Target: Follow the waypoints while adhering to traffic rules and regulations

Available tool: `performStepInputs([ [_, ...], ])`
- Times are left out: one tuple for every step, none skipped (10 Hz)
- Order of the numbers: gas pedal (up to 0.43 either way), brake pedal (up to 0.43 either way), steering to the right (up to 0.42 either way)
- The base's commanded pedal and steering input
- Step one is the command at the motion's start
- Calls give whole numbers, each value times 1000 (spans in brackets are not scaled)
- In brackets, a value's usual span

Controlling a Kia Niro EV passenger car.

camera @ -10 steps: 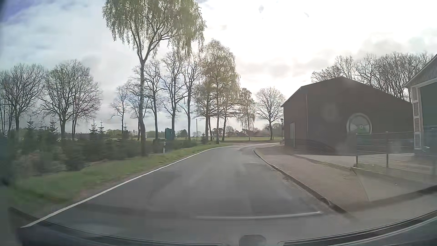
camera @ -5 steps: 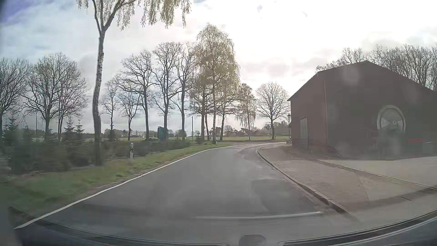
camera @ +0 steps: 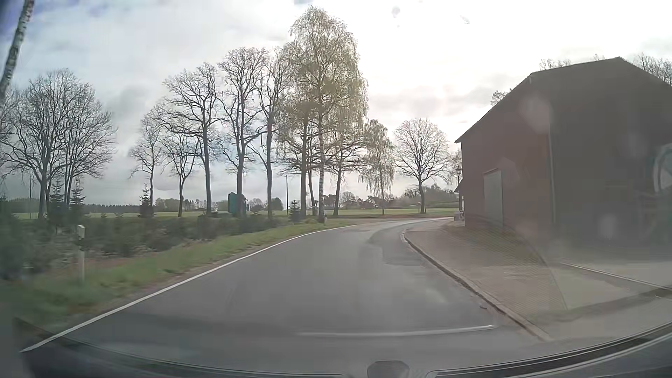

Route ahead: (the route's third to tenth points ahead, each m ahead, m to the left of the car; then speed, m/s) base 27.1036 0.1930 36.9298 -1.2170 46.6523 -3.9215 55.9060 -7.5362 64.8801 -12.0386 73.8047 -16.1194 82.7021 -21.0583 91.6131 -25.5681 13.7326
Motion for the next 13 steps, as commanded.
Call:
performStepInputs([
  [157,0,6],
  [157,0,7],
  [157,0,10],
  [157,0,13],
  [157,0,16],
  [157,0,20],
  [157,0,24],
  [157,0,26],
  [157,0,29],
  [157,0,31],
  [157,0,33],
  [157,0,36],
  [157,0,37],
])
